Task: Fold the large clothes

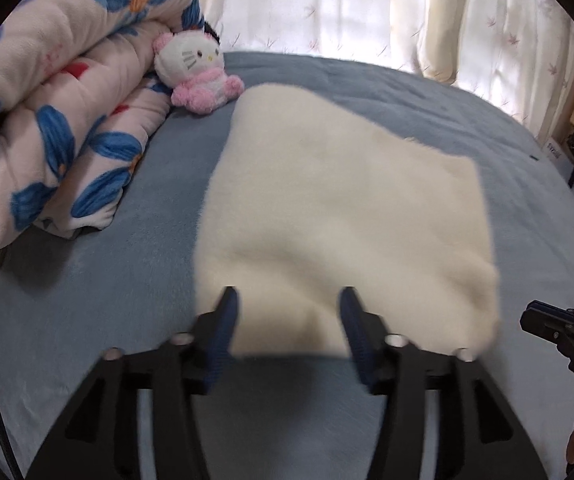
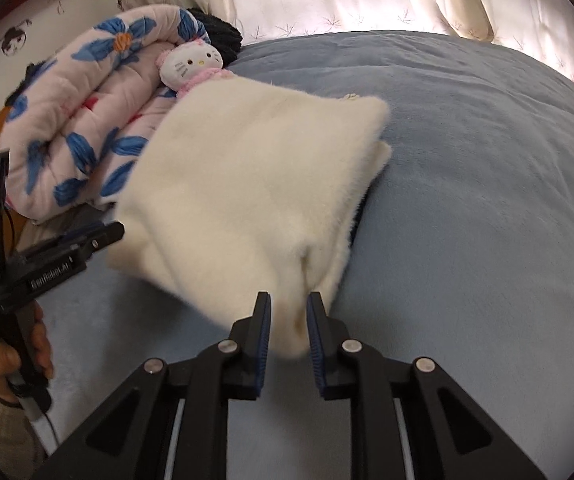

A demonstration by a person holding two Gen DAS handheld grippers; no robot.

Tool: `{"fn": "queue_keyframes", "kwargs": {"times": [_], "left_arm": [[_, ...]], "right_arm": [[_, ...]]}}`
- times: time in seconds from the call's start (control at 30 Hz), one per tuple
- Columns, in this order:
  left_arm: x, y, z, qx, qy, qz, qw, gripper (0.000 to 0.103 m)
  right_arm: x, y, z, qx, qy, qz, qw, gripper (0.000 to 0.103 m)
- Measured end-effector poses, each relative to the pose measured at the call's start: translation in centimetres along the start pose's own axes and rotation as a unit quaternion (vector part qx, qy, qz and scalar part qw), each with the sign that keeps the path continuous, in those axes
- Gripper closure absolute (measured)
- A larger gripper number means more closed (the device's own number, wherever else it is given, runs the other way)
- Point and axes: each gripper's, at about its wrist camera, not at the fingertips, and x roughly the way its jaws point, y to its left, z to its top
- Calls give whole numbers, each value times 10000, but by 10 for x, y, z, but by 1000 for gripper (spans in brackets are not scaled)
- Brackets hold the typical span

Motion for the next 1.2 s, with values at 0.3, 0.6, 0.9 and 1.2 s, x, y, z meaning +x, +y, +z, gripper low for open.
{"fn": "queue_keyframes", "kwargs": {"times": [0.3,0.6,0.9,1.2], "left_arm": [[-110,-64,-20,313,-278,-208,9989,26],[-183,-131,-66,654,-8,-391,9971,26],[-251,-184,-115,829,-71,-507,9952,25],[-286,-225,-172,957,-154,-680,9930,16]], "right_arm": [[-113,8,-20,35,-297,-227,9993,75],[-216,11,-72,-69,-400,-306,9987,58],[-300,3,-128,-153,-660,-781,9946,55],[-317,-22,-198,-50,-790,-1422,9867,43]]}}
